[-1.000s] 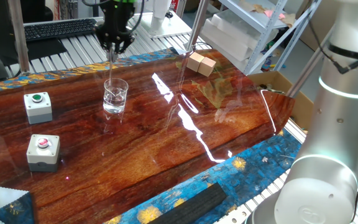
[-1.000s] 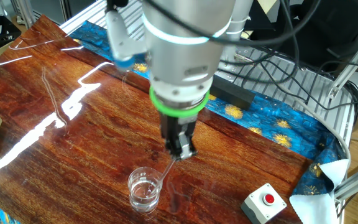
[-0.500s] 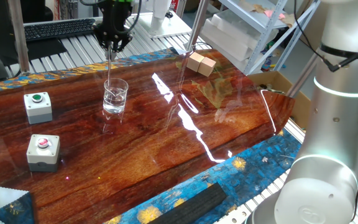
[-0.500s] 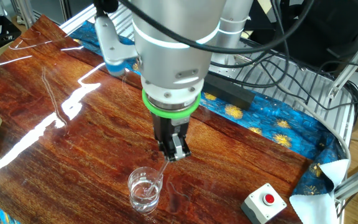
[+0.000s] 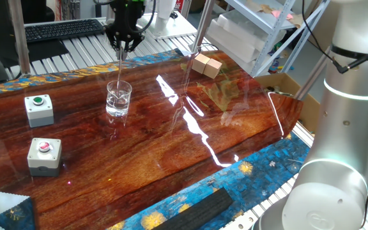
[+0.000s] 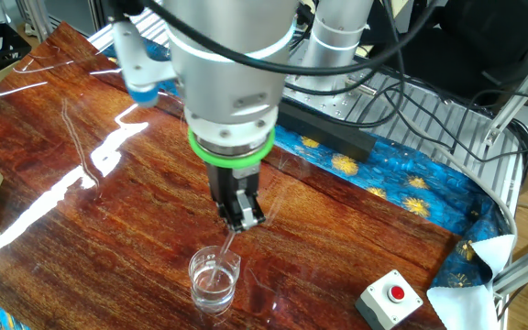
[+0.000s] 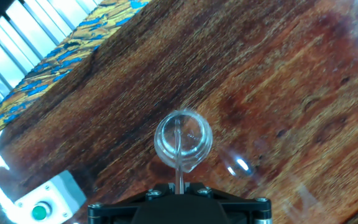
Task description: Stir the beaker with a glass rod
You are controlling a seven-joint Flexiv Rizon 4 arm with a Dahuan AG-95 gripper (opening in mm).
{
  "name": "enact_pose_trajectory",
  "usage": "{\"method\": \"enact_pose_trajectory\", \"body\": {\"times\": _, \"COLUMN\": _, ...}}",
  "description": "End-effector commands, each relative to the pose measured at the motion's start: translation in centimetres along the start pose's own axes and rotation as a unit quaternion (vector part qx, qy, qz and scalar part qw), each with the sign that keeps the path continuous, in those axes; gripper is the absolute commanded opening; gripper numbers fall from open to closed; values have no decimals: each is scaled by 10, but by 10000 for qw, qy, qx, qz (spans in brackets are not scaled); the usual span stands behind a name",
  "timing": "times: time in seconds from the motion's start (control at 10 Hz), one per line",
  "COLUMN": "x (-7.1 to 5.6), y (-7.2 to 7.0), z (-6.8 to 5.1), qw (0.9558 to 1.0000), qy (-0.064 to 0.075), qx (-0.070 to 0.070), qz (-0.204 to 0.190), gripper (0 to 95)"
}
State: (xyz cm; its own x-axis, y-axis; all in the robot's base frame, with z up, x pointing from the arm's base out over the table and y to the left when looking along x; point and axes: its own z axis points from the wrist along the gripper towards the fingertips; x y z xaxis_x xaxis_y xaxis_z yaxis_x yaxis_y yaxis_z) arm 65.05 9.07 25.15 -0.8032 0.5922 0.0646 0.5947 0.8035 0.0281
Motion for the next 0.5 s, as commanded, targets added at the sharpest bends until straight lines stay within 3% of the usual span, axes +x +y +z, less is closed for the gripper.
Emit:
{"method": "enact_pose_trajectory", "body": {"times": 0.1, "x": 1, "y": -7, "z": -6, "qw": 9999, "qy": 64, "qx": 50, "qz": -75, "gripper": 0}}
{"method": "enact_pose_trajectory", "body": {"times": 0.4, "x": 7, "y": -17, "z": -15, "qw": 9998, "qy": 135, "qx": 63, "qz": -140, "gripper": 0}}
{"method": "enact_pose_trajectory", "body": {"times": 0.5, "x": 14, "y": -20, "z": -16, "qw": 9997, "qy": 145, "qx": 77, "qz": -168, "gripper": 0}}
